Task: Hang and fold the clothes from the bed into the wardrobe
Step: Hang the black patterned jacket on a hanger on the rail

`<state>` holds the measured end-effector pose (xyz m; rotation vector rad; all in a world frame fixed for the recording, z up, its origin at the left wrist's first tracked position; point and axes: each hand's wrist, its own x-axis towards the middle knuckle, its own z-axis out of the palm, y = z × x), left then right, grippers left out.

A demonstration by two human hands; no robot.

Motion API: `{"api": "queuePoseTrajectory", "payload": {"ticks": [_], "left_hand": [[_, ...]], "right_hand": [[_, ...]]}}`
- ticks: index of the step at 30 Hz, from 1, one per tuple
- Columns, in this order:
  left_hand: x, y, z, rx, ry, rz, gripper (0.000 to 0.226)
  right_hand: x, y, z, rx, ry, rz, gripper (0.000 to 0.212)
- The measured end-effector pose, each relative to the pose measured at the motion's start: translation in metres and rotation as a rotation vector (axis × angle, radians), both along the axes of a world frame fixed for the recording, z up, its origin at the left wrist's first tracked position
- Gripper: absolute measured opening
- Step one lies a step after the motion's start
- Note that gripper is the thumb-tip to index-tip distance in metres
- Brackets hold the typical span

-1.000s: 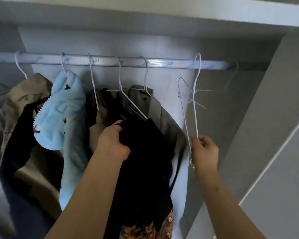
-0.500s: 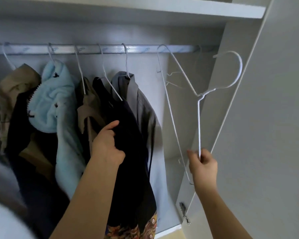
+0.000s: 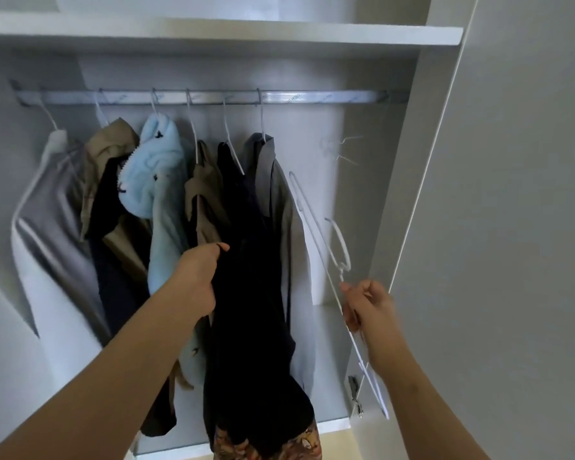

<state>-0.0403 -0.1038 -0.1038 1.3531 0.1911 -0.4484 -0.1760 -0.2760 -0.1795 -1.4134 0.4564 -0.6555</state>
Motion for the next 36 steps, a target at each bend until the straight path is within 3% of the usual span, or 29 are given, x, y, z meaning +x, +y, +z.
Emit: {"api": "queuePoseTrajectory", "payload": {"ticks": [5, 10, 14, 17, 22, 28, 31, 33, 36], "left_hand": [[-0.007, -0.004, -0.001, 0.148, -0.058, -0.070, 0.030], [-0.009, -0.022, 0.003, 0.309, -0.077, -0.256, 0.020], [-0.008, -0.022, 0.000, 0.404, -0.022, -0.332, 0.020], [-0.004, -0.022, 0.001, 0.432, -0.047, -0.319, 0.031], [0.009, -0.021, 0.003, 0.338, -0.026, -0.119, 0.034], [0.020, -0.021, 0.001, 0.299, -0.025, -0.073, 0.027], [0.025, -0.023, 0.002, 0.413, -0.118, -0.074, 0.023], [0.029, -0.022, -0.002, 0.571, -0.306, -0.092, 0.032], [0.014, -0.018, -0.003, 0.808, -0.660, -0.230, 0.012]], "right_hand": [[-0.011, -0.003, 0.004, -0.016, 0.079, -0.036, 0.033], [-0.020, -0.011, 0.018, 0.021, -0.055, 0.054, 0.014], [-0.026, -0.013, 0.021, 0.012, 0.018, -0.026, 0.025], [-0.036, -0.017, 0.020, -0.030, 0.030, -0.064, 0.024], [-0.047, -0.019, 0.020, 0.126, 0.006, -0.047, 0.030], [-0.055, -0.010, 0.021, 0.014, 0.144, 0.078, 0.025], [-0.058, -0.009, 0.022, -0.089, 0.207, 0.082, 0.027], [-0.060, -0.008, 0.024, -0.113, 0.219, 0.113, 0.030], [-0.058, -0.006, 0.027, -0.102, 0.216, 0.130, 0.031]]}}
